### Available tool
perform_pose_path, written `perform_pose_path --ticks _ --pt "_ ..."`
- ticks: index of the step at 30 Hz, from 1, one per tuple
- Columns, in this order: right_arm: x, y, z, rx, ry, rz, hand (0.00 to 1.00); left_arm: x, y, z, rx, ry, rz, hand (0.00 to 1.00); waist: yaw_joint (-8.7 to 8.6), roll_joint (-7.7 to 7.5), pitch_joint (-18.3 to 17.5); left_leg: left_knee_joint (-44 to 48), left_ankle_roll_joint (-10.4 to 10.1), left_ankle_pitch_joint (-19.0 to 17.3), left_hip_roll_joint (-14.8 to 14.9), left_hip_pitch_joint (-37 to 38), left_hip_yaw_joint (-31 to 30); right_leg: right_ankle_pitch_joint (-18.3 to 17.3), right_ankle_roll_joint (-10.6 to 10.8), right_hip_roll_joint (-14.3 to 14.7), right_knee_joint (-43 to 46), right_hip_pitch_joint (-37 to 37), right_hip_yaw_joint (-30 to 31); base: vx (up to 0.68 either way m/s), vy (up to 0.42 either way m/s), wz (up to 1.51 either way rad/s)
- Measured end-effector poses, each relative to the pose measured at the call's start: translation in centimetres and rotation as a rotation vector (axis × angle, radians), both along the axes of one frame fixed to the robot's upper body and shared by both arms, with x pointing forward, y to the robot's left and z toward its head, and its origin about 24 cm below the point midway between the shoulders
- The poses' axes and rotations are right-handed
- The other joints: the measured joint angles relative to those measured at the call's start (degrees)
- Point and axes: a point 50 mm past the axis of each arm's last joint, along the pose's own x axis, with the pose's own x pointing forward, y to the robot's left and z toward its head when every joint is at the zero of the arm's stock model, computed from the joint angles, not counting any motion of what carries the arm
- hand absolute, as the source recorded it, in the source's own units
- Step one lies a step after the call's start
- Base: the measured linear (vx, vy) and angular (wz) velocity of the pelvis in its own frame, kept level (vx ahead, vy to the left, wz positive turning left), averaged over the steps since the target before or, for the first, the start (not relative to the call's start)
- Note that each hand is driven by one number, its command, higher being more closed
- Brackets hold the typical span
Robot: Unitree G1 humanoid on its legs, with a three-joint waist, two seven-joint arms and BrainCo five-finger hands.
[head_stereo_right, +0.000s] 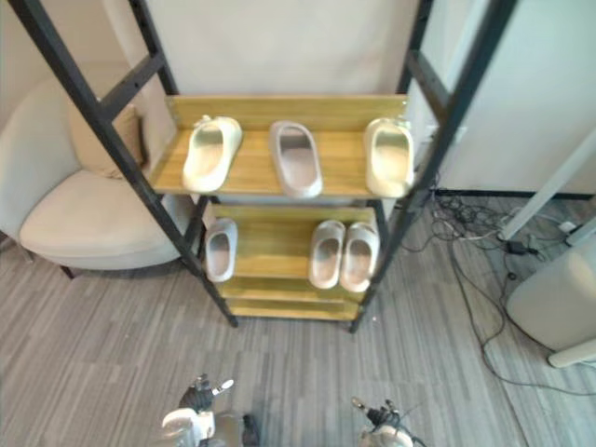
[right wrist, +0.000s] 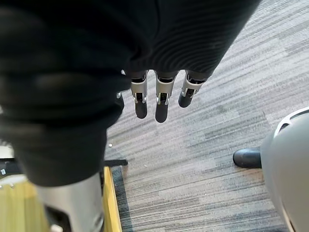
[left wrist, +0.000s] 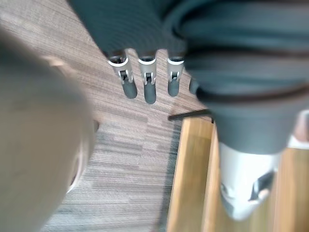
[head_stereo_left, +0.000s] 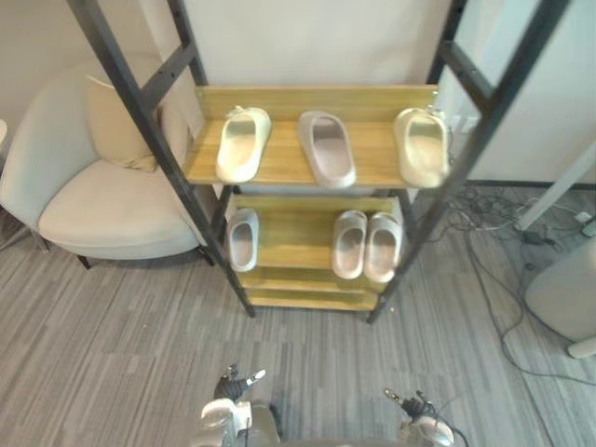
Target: Organize the slippers on the shoe rack
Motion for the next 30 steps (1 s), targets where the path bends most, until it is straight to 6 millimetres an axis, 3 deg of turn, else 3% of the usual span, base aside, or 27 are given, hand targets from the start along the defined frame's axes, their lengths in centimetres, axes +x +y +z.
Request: perform_pose_path --ticks 5,6,8,9,11,12,13,14,15,17,20,25,30 --pt "0.4 0.1 0.0 0.004 -0.004 0.009 0.00 -1.2 1.0 -0.5 0.031 0.056 -0.021 0.00 0.37 -0.33 0.0 -0.1 0.9 -1.4 -0.4 4.7 -0.2 2.6 0.1 -0.7 5.4 1.0 2.1 0.26 0.044 -0.06" --pt "0.4 -0.2 0.1 -0.004 -0.002 0.013 0.00 -1.4 0.7 -0.6 0.022 0.067 -0.020 0.00 0.36 0.58 -0.3 -0.7 0.6 -2.5 0.0 5.5 -0.3 2.0 1.1 -0.7 11.1 -1.5 2.2 0.17 0.043 -0.19" --pt "0.4 -0.3 0.1 -0.011 -0.001 0.023 0.00 -1.6 0.4 -0.7 0.020 0.077 -0.039 0.00 0.14 0.88 -0.3 -4.0 0.3 -3.8 0.1 8.5 -0.4 1.2 2.5 -2.5 26.4 -8.3 2.1 0.16 0.022 -0.18" --pt "0.5 -0.4 0.2 -0.019 -0.004 0.034 0.00 -1.6 0.4 -0.8 0.026 0.082 -0.057 0.00 -0.11 0.65 0.0 -5.1 0.0 -4.4 -0.3 9.9 -0.4 -0.3 2.9 -4.0 33.2 -11.6 1.6 0.17 -0.023 -0.03" --pt "0.5 -0.3 0.1 -0.022 0.001 0.057 0.00 -1.9 0.7 -0.9 0.034 0.098 -0.063 0.00 -0.68 0.37 0.2 -5.5 0.2 -4.6 0.0 11.8 -0.7 -6.0 1.4 -5.3 35.9 -15.1 -1.2 0.20 -0.059 0.05" --pt "0.5 -0.3 0.1 -0.022 -0.001 0.059 0.00 -1.9 0.7 -0.9 0.034 0.100 -0.063 0.00 -0.85 0.39 0.3 -5.8 0.2 -4.6 0.4 12.6 -0.9 -6.8 1.2 -5.3 34.3 -16.3 -2.2 0.18 -0.125 0.20" --pt "0.5 -0.3 0.1 -0.023 0.000 0.062 0.00 -1.9 0.7 -0.9 0.036 0.102 -0.064 0.00 -1.12 0.29 0.2 -6.1 -0.1 -4.6 0.9 13.2 -1.8 -6.1 1.1 -4.5 27.3 -17.3 -2.3 0.14 -0.132 0.31" --pt "0.3 -0.3 0.1 -0.021 0.006 0.063 0.00 -2.0 0.9 -0.9 0.041 0.102 -0.065 0.00 -1.16 -0.30 0.1 -6.2 -1.0 -4.5 0.5 13.4 -2.0 -3.5 1.0 -4.2 21.8 -17.2 -2.0 0.15 -0.143 0.35" --pt "-0.1 -0.1 -0.1 -0.015 0.018 0.063 0.00 -2.0 1.6 -0.8 0.057 0.102 -0.067 0.00 -1.13 -2.29 -0.4 -6.4 -2.4 -5.0 -1.2 13.5 -2.8 0.7 -0.2 -4.5 15.6 -17.1 -0.6 0.17 -0.156 0.22" --pt "-0.7 -1.1 -0.2 -0.033 0.039 0.056 0.00 -2.3 0.8 -1.1 0.036 0.119 -0.059 0.00 -1.11 0.74 -1.1 -7.3 -4.0 -5.6 0.9 13.6 -4.5 1.0 -0.8 -2.1 12.5 -15.2 -1.2 0.18 -0.139 0.07" --pt "-0.9 -2.0 -0.1 -0.051 0.058 0.053 0.00 -2.7 -0.4 -1.3 0.005 0.133 -0.063 0.00 -1.15 3.06 -1.5 -9.7 -4.8 -5.1 2.8 15.2 -5.7 4.0 -1.7 1.3 4.8 -10.9 -1.8 0.14 -0.083 -0.09" --pt "-1.5 -2.1 -0.3 -0.049 0.077 0.050 0.00 -2.9 -0.2 -1.4 0.019 0.145 -0.078 0.00 -1.52 2.40 -2.5 -11.3 -4.7 -4.6 2.6 16.6 -6.7 6.5 -1.5 2.4 -1.1 -7.9 -1.5 0.08 -0.022 -0.05" --pt "-1.9 -1.9 -0.5 -0.042 0.094 0.049 0.00 -2.9 0.4 -1.4 0.033 0.150 -0.079 0.00 -1.55 1.14 -2.3 -11.1 -4.7 -4.6 0.3 16.7 -6.9 9.6 0.0 0.9 -6.4 -5.2 -1.0 0.02 0.095 -0.01"
